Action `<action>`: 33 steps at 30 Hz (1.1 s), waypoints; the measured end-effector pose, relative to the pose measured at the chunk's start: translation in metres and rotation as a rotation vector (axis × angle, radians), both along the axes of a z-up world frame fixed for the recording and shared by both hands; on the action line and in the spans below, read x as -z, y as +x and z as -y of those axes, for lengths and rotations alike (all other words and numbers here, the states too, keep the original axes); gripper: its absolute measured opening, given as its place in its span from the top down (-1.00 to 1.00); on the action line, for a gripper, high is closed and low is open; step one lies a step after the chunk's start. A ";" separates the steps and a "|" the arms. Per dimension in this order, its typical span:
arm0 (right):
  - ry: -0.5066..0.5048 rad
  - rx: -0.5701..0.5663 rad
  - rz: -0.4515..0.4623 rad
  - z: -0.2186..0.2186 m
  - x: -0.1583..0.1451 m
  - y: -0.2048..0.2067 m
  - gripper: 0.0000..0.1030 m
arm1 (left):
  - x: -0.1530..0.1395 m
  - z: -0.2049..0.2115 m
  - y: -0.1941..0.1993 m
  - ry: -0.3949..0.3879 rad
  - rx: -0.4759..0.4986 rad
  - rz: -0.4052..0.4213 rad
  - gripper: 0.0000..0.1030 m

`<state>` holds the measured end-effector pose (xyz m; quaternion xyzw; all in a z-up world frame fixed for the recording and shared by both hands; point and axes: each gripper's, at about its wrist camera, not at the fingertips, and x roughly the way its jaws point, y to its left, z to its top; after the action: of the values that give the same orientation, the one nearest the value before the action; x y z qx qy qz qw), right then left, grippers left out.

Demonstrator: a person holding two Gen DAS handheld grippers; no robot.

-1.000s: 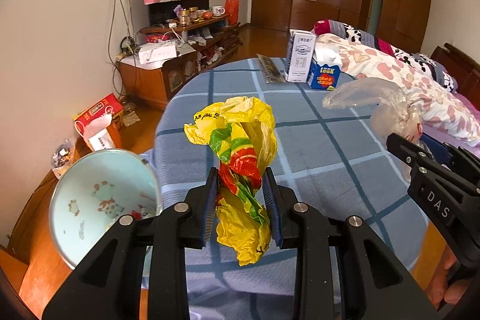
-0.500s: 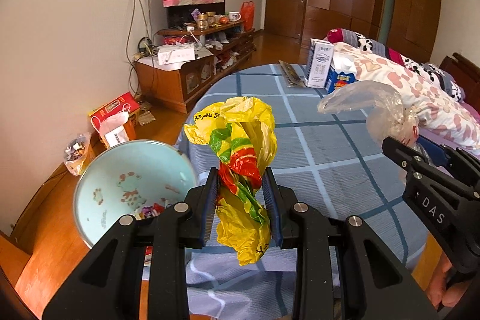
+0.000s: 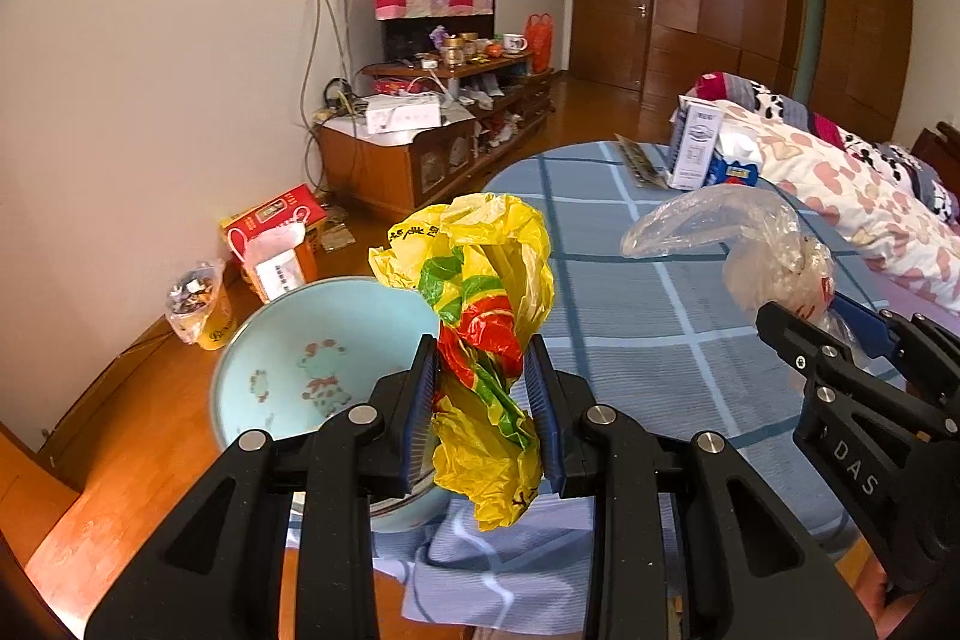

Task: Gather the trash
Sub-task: 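Carry the yellow bag and clear bag over the light-blue bucket with both tools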

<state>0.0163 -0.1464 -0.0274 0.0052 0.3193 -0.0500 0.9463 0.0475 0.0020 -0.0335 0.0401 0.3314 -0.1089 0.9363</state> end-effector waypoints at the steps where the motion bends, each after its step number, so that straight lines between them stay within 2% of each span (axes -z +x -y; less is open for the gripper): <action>1: 0.000 -0.008 0.000 -0.003 0.000 0.001 0.29 | 0.000 -0.002 0.000 0.002 -0.004 -0.001 0.42; 20: 0.014 -0.131 -0.024 -0.052 0.009 0.019 0.29 | 0.005 -0.049 0.009 0.027 -0.125 -0.003 0.42; 33: 0.013 -0.194 -0.053 -0.082 0.017 0.039 0.29 | 0.011 -0.084 0.019 -0.026 -0.198 -0.026 0.42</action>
<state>0.0550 -0.0647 -0.0442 -0.0210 0.3437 0.0438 0.9378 0.0666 0.0860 -0.0448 -0.0066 0.3444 -0.0206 0.9386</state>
